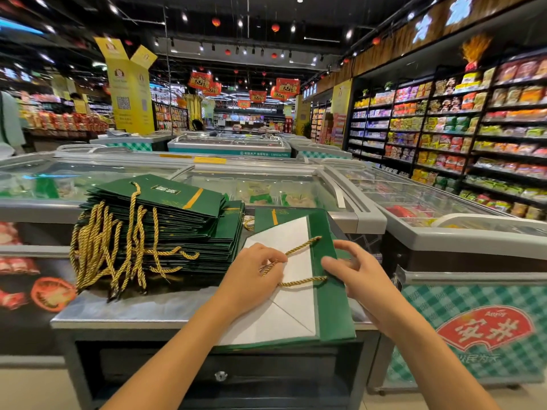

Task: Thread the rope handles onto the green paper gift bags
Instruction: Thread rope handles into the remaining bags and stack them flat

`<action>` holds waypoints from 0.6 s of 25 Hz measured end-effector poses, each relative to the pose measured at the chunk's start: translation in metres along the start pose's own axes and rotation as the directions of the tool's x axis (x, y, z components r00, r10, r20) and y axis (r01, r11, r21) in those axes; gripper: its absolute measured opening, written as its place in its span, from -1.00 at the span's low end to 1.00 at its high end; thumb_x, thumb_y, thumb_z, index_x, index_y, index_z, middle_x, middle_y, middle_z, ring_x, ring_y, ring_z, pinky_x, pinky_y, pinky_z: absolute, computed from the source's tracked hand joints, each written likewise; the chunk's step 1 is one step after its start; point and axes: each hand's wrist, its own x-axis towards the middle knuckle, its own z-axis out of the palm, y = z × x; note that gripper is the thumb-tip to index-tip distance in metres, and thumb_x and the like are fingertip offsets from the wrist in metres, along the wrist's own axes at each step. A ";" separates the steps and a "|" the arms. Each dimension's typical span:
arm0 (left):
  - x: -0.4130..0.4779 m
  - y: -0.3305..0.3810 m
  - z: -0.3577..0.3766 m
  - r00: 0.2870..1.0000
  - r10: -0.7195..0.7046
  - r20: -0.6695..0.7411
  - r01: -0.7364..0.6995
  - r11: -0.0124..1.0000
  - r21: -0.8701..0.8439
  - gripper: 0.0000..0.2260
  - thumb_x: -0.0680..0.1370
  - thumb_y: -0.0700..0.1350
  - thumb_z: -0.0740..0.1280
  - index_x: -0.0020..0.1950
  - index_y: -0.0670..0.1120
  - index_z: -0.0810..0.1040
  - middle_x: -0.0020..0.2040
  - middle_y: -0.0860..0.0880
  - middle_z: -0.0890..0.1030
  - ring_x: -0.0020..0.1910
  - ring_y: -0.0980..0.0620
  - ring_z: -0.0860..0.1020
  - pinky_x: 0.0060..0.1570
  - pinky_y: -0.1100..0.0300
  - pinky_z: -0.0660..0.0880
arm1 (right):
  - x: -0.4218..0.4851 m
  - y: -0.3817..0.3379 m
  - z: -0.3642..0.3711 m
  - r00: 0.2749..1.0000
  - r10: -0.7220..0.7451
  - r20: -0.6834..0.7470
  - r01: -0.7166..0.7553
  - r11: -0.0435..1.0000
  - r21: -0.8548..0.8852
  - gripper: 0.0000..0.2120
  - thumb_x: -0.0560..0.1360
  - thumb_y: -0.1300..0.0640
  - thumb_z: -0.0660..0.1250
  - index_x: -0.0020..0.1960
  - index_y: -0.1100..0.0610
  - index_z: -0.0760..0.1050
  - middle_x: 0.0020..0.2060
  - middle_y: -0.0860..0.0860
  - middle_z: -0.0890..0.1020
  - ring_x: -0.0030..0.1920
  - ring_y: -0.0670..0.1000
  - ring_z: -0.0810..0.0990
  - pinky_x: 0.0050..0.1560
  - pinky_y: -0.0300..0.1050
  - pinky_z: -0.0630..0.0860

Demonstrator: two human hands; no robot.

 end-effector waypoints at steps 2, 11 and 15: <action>-0.001 0.018 -0.011 0.998 -0.026 0.058 0.029 0.998 -0.055 -0.85 0.63 0.08 0.29 0.13 0.17 0.63 0.08 0.23 0.59 0.11 0.23 0.52 0.17 0.13 0.49 | -0.005 -0.014 0.007 0.997 -0.072 0.025 0.067 0.984 0.166 -0.64 0.63 -0.02 0.30 0.41 -0.03 0.45 0.12 -0.02 0.72 0.14 0.03 0.70 0.23 0.09 0.58; -0.008 0.082 -0.076 0.901 -0.155 0.405 0.428 0.466 -0.774 -0.20 0.42 0.53 0.01 0.04 -0.11 0.69 0.12 -0.21 0.69 -0.10 0.00 0.72 0.00 0.01 0.65 | -0.002 -0.033 0.043 0.886 -0.404 0.227 0.447 0.875 -0.187 -0.65 0.66 -0.03 0.27 0.43 -0.19 0.45 0.36 -0.23 0.53 0.38 -0.26 0.45 0.36 -0.24 0.40; -0.010 0.071 -0.074 0.922 -0.298 0.248 0.387 0.684 -0.618 -0.84 0.61 -0.09 0.32 -0.13 -0.14 0.50 -0.27 -0.12 0.68 -0.54 0.22 0.58 -0.38 0.32 0.56 | -0.002 -0.017 0.050 0.873 -0.421 0.246 0.485 0.797 -0.360 -0.61 0.61 0.03 0.37 0.42 -0.14 0.48 0.39 -0.30 0.45 0.42 -0.38 0.30 0.42 -0.35 0.24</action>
